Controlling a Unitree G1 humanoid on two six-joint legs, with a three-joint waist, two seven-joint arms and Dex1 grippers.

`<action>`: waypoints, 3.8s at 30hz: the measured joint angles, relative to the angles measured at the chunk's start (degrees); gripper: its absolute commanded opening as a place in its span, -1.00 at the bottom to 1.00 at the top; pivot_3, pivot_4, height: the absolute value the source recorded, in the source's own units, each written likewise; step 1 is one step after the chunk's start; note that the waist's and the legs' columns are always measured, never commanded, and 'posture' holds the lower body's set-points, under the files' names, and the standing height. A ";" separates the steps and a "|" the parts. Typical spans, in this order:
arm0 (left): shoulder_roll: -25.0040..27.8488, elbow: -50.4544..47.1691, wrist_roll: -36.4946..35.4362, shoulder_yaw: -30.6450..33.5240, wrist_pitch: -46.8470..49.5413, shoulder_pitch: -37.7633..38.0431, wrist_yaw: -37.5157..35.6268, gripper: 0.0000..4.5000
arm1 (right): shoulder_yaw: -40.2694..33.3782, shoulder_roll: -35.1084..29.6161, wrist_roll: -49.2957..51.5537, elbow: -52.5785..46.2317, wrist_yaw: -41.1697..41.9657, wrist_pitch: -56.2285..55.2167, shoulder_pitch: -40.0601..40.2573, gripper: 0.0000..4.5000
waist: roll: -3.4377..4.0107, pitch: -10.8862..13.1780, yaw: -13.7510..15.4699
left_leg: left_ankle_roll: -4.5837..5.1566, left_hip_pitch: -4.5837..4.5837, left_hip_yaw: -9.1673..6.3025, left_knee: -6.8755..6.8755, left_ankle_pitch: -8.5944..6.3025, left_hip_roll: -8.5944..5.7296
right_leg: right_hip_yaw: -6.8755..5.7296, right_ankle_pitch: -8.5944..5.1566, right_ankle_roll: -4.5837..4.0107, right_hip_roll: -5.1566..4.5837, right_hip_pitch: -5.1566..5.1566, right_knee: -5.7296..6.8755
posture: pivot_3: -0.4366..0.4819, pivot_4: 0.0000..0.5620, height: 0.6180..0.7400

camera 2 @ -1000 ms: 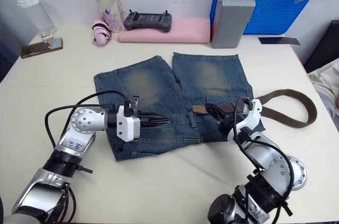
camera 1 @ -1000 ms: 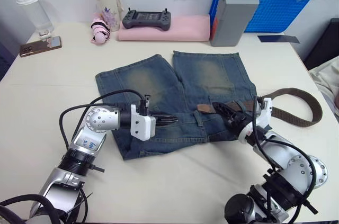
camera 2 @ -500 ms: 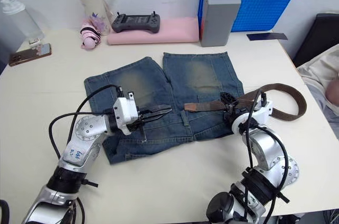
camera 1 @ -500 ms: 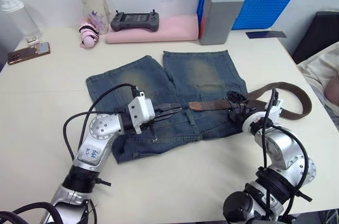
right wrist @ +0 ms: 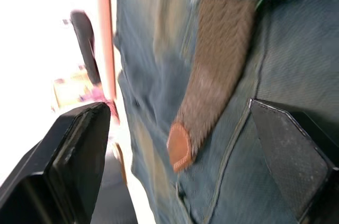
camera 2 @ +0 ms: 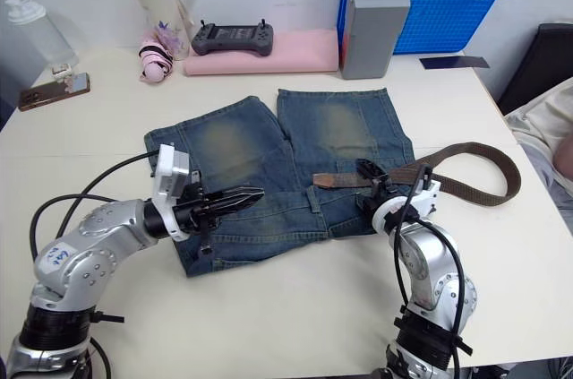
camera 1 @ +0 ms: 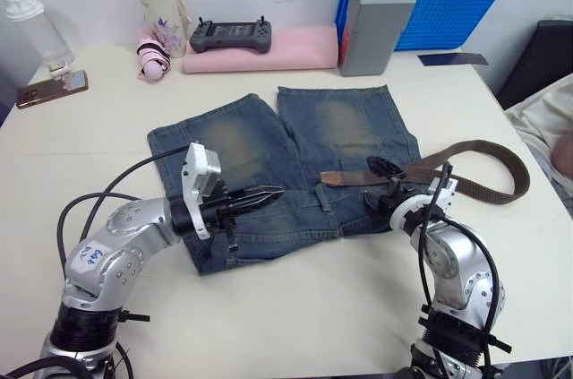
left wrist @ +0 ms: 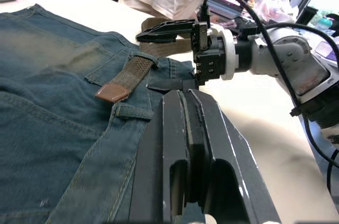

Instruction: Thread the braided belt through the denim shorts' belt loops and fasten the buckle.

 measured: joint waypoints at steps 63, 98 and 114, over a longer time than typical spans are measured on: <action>2.05 -3.76 5.40 -0.08 -1.49 3.52 -0.36 1.00 | 7.79 -27.79 -0.23 14.68 33.26 8.50 -0.67 -0.98 | 0.36 0.19 1.45 | 0.05 0.00 0.03 -0.19 -0.03 0.01 | 0.02 -0.01 -0.02 -0.06 0.00 -0.19 | -0.05 -0.47 0.54; 2.28 -3.75 5.38 0.36 -0.94 2.62 -0.33 1.00 | 17.38 -26.48 -27.38 -6.41 40.97 5.59 5.16 -0.98 | 0.36 0.19 1.55 | 0.00 0.00 -0.03 -0.20 -0.02 0.00 | -0.06 0.00 0.00 -0.05 0.03 -0.26 | -0.05 -0.47 0.54; 6.16 8.40 32.77 -9.65 -37.30 2.12 -9.75 1.00 | 21.66 -20.82 -28.33 -5.70 34.70 9.54 6.67 -0.98 | 0.37 0.18 1.50 | -0.01 0.02 -0.01 -0.25 -0.03 0.00 | -0.07 -0.01 -0.03 -0.06 0.01 -0.29 | -0.05 -0.47 0.54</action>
